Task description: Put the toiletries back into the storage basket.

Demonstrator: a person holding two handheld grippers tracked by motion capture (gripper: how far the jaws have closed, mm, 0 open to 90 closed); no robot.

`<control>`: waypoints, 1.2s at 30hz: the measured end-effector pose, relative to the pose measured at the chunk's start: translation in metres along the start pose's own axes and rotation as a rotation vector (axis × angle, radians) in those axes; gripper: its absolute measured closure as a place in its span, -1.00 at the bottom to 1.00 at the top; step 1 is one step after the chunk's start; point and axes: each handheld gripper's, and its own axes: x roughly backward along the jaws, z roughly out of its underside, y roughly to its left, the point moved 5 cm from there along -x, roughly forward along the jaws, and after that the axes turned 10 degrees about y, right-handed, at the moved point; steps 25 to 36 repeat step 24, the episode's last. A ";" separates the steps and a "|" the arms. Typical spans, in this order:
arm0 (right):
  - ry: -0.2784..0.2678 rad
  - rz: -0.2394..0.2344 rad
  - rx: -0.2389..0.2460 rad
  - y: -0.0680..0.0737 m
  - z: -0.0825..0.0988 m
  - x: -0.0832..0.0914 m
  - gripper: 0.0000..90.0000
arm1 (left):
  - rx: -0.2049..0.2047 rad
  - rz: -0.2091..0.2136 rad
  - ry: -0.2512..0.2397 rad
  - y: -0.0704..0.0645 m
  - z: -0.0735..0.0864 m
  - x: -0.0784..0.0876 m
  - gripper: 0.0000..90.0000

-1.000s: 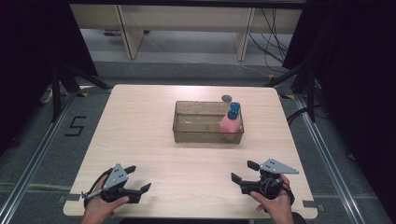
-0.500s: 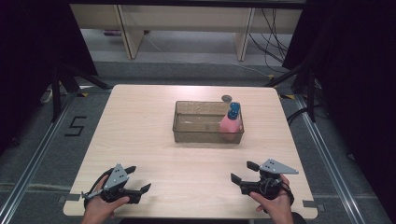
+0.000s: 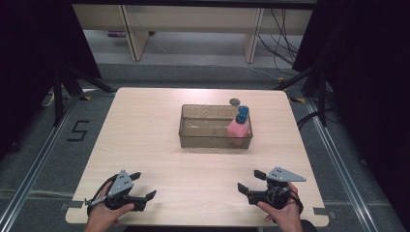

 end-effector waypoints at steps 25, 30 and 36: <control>0.053 -0.010 0.014 0.005 0.007 -0.006 -0.65 | 0.008 0.008 0.004 0.000 0.001 -0.001 -0.67; 0.053 -0.010 0.014 0.005 0.007 -0.006 -0.65 | 0.008 0.008 0.004 0.000 0.001 -0.001 -0.67; 0.053 -0.010 0.014 0.005 0.007 -0.006 -0.65 | 0.008 0.008 0.004 0.000 0.001 -0.001 -0.67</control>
